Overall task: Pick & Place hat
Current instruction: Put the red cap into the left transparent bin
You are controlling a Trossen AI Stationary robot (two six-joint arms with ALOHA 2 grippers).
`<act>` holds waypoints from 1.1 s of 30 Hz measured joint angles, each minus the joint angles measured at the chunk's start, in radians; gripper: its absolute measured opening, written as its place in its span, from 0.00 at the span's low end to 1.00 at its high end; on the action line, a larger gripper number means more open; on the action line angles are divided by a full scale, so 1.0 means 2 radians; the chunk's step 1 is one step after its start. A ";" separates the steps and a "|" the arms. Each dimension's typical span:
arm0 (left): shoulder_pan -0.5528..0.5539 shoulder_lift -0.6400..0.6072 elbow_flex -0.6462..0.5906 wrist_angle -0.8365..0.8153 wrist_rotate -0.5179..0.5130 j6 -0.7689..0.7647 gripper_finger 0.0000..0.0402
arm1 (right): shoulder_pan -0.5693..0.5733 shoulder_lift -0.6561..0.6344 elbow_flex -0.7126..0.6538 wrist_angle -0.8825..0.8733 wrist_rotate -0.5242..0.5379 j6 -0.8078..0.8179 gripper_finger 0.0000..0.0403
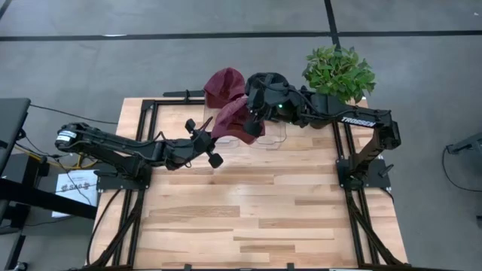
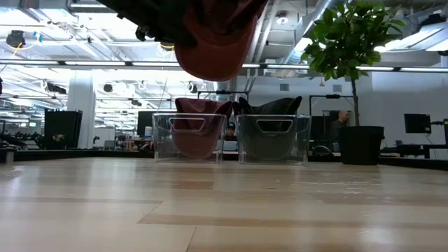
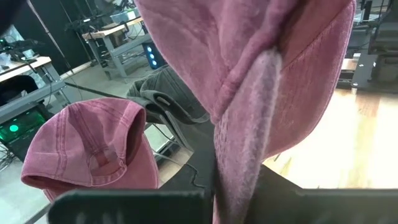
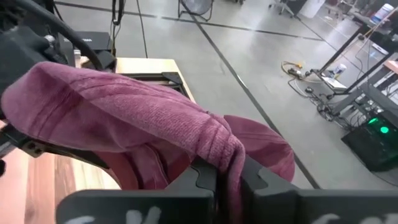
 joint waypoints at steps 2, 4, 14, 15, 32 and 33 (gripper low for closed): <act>0.000 0.000 0.000 0.001 0.000 0.000 0.04 | 0.001 0.000 0.000 0.001 0.000 0.000 0.01; 0.000 0.000 0.000 0.001 0.005 0.003 0.05 | 0.001 0.000 0.000 0.001 0.000 0.000 0.01; 0.000 0.000 0.000 0.011 0.007 0.017 0.29 | 0.001 0.000 0.000 -0.003 -0.003 0.000 0.00; 0.000 -0.001 0.000 0.013 0.001 0.019 0.32 | 0.001 0.000 0.000 -0.003 -0.003 0.000 0.00; -0.087 -0.172 0.000 0.009 -0.063 0.049 0.44 | -0.040 0.002 0.000 0.017 -0.046 0.003 0.00; -0.098 -0.184 0.000 0.008 -0.058 0.049 0.44 | -0.044 0.006 0.000 0.020 -0.046 0.004 0.00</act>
